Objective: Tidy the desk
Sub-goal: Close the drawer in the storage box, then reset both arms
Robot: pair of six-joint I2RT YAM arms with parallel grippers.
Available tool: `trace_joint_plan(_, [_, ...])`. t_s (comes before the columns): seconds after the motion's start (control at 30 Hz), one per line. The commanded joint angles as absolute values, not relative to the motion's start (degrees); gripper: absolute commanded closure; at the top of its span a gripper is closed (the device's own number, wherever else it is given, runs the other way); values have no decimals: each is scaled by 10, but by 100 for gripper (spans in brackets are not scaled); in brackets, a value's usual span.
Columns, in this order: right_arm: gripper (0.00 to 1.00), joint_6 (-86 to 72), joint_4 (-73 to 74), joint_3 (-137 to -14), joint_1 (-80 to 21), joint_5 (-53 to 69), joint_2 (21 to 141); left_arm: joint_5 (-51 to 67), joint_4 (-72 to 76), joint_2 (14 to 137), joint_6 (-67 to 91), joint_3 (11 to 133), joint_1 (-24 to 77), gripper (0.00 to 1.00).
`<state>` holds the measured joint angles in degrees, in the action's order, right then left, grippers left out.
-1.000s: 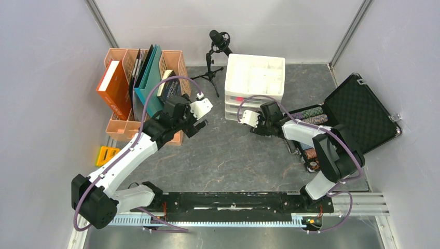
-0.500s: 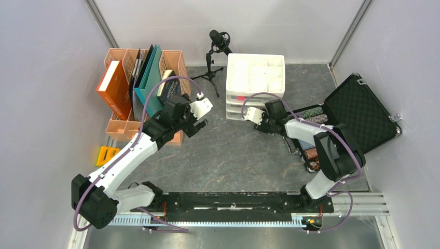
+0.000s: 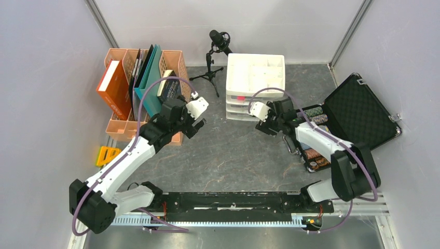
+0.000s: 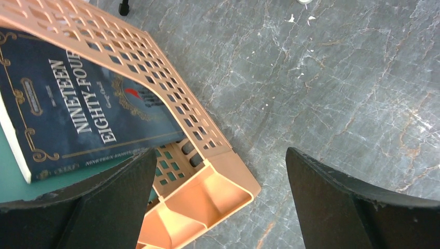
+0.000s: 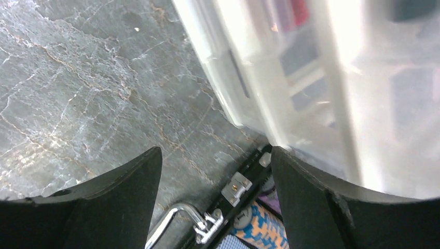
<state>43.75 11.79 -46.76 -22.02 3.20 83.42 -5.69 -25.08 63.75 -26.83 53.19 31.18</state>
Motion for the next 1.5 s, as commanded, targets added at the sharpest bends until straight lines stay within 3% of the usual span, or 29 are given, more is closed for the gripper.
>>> trace_joint_plan(0.0, [15, 376, 141, -474, -195, 69, 766, -58, -203, 577, -207, 496, 305, 0])
trace_joint_plan(0.13, [2, 346, 149, -462, -173, 85, 706, -63, -183, 525, -186, 446, 301, 0])
trace_joint_plan(0.7, [2, 240, 181, -362, -114, 94, 525, -162, -192, 308, -133, 342, 256, 0])
trace_joint_plan(1.03, [2, 178, 107, -243, -102, 4, 318, -174, -210, 264, -86, 333, 224, 0])
trace_joint_plan(1.47, [2, 179, 122, -242, -99, -25, 315, -183, -186, 237, -63, 305, 208, 0])
